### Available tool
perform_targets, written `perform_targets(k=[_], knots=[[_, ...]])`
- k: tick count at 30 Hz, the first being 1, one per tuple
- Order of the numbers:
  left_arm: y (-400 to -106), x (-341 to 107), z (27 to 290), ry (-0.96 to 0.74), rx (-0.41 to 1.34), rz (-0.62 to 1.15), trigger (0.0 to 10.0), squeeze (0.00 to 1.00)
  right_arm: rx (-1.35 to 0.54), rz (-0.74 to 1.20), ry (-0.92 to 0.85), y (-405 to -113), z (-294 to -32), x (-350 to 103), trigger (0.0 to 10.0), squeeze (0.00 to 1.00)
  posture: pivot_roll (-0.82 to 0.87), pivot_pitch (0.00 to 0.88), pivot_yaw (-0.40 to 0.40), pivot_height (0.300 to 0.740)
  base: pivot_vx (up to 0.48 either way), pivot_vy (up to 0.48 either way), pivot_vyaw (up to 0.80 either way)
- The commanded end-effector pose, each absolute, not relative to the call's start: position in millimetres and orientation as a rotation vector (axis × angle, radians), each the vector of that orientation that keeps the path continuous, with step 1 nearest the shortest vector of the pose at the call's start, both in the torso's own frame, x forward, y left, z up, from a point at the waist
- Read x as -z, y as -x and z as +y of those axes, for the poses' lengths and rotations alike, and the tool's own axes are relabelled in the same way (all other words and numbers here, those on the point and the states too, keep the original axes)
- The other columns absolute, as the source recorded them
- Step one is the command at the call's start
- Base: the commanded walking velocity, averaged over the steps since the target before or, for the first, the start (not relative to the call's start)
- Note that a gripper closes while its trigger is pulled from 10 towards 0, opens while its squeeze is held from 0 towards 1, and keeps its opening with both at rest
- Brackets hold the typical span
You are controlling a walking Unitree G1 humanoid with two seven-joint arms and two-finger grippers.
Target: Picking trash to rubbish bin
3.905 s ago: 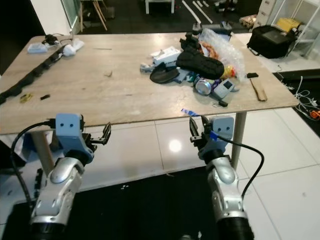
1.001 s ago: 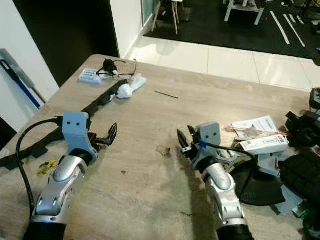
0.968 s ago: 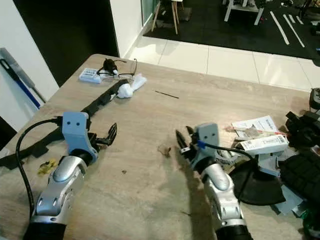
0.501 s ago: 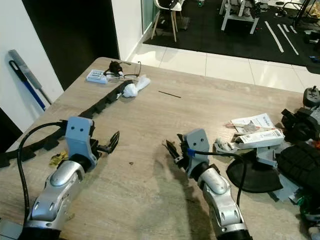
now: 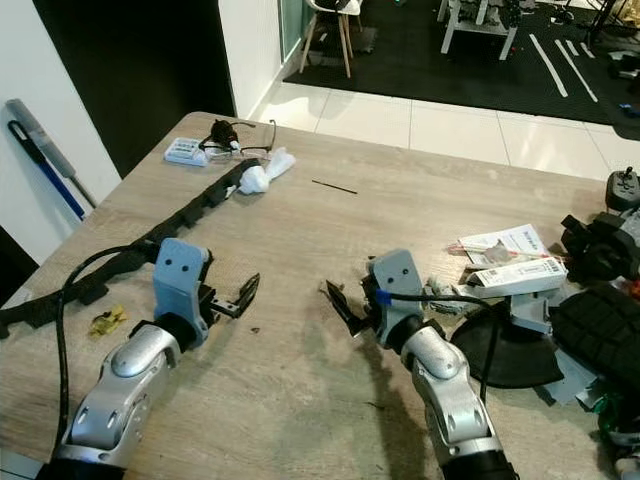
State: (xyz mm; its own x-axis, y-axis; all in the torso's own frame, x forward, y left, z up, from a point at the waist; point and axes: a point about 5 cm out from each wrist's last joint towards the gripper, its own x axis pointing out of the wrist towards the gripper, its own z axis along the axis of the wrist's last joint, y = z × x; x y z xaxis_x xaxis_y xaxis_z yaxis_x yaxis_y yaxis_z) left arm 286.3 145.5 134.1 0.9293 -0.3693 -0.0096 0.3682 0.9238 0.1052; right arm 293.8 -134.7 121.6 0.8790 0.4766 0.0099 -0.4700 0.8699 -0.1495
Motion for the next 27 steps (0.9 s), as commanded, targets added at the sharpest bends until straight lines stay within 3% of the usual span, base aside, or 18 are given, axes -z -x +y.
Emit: perform_targets(k=[1,2,12,27], knots=[[-284,-134,142,-0.094,0.408,-0.016,10.0,0.0,-0.506,-0.003,0.133,-292,-135,-113,10.0,0.32,0.04,0.138,0.007,0.74,0.0,0.0,0.0],[-283,-134,139,-0.088,0.42,-0.018,10.0,0.0,-0.527,0.026,0.121,-292,-135,-108,10.0,0.0,0.04,0.139,0.008,0.74,0.0,0.0,0.0],[-280,-135,139,-0.096,0.447,-0.028,10.0,0.0,-0.611,0.111,0.113,-290,-127,-93,10.0,0.0,0.05,0.142,0.005,0.74,0.0,0.0,0.0],[-280,-137,138,-0.102,0.457,-0.033,10.0,0.0,-0.635,0.081,0.081,-293,-122,-91,10.0,0.0,0.06,0.141,0.012,0.74,0.0,0.0,0.0]])
